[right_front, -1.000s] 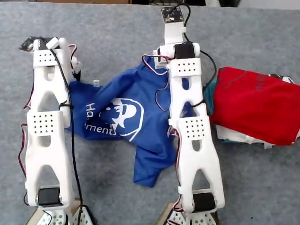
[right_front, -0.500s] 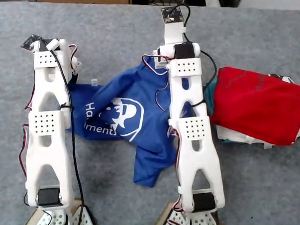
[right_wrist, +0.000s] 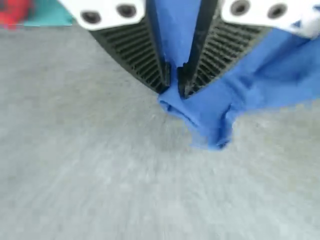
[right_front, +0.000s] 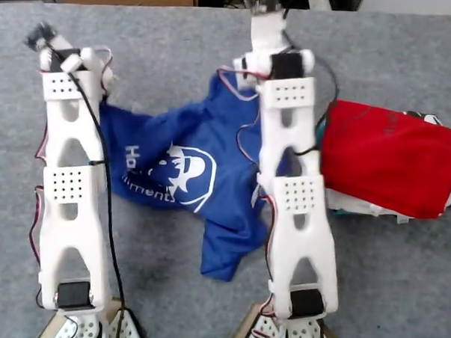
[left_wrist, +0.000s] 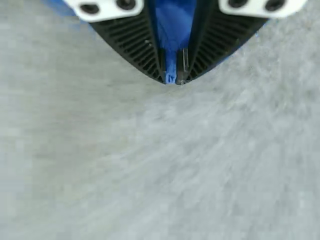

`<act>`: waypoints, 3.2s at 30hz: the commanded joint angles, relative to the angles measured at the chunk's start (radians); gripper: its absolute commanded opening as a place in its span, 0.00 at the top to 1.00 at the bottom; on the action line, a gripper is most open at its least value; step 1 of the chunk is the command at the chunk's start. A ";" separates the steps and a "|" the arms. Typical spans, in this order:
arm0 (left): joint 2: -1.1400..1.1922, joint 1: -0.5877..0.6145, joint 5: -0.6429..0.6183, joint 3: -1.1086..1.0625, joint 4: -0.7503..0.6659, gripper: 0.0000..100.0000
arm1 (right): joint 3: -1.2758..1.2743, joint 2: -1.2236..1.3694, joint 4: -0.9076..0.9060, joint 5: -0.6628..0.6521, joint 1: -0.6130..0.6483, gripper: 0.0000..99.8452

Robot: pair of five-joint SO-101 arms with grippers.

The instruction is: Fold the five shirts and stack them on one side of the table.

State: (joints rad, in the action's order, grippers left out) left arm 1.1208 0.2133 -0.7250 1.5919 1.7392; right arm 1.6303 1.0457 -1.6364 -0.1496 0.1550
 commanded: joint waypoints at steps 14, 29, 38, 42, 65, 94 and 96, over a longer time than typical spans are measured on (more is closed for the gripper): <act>-0.870 0.113 0.328 -0.051 0.021 0.97 | 0.030 -0.955 -0.006 -0.072 -0.006 0.99; -1.791 0.318 0.381 -0.693 0.018 0.97 | -0.016 -1.268 0.126 -0.072 -0.095 0.99; -1.883 0.318 0.393 -1.221 -0.201 0.97 | -0.489 -1.221 0.155 -0.181 -0.049 0.99; -1.880 0.317 0.391 -1.595 -0.532 0.97 | -0.705 -1.148 0.290 -0.181 -0.015 0.99; -0.945 0.280 0.400 -1.317 -0.999 0.97 | -0.378 -0.410 0.566 -0.146 0.025 0.99; -0.947 0.360 0.677 -1.908 -0.885 0.97 | -0.875 -0.587 -0.014 -0.160 0.066 0.99; -0.947 0.378 0.678 -1.900 -0.891 0.97 | -0.944 -0.624 -0.006 -0.190 0.066 0.99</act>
State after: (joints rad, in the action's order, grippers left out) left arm 0.1926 0.5570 -0.0652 -0.3153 0.8707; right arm 0.7572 0.5178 -1.6747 -0.3138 0.2378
